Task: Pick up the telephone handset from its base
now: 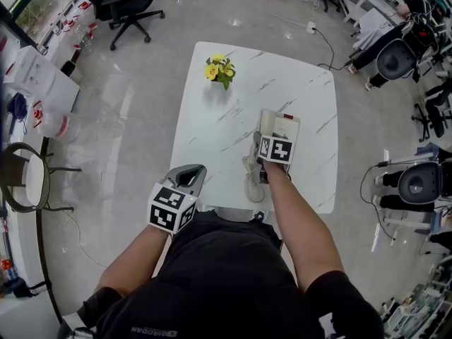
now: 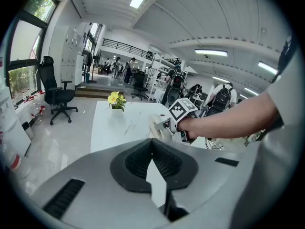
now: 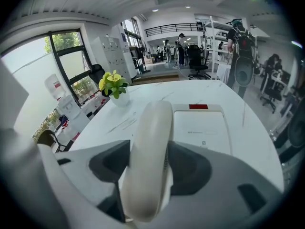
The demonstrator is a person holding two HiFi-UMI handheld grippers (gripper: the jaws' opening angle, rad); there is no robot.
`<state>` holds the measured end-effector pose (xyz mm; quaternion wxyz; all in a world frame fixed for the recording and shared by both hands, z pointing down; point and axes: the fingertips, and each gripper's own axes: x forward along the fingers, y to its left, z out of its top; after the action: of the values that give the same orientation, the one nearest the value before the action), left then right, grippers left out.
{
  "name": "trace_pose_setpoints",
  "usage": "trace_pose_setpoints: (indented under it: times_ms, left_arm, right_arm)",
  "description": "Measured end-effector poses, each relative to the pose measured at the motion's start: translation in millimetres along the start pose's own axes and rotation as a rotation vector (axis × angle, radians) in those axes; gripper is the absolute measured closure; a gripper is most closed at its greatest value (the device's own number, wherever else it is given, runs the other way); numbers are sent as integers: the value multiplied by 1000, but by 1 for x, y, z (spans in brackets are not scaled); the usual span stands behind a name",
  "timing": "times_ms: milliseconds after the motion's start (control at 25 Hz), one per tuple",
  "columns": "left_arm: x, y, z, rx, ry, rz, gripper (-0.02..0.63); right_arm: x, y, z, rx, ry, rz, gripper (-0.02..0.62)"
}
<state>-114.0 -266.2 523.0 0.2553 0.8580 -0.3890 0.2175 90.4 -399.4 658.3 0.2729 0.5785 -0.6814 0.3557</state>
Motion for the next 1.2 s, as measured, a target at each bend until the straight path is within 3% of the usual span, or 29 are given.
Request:
trace_pose_setpoints:
  times_ms: [320, 560, 840, 1200]
  left_arm:
    - [5, 5, 1, -8, 10, 4, 604]
    - [7, -1, 2, 4, 4, -4, 604]
    - [9, -5, 1, 0, 4, -9, 604]
    - [25, -24, 18, 25, -10, -16, 604]
  right_arm:
    - [1, 0, 0, -23, -9, -25, 359]
    - [0, -5, -2, 54, -1, -6, 365]
    - [-18, 0, 4, 135, -19, 104, 379]
    - [-89, 12, 27, 229, -182, 300, 379]
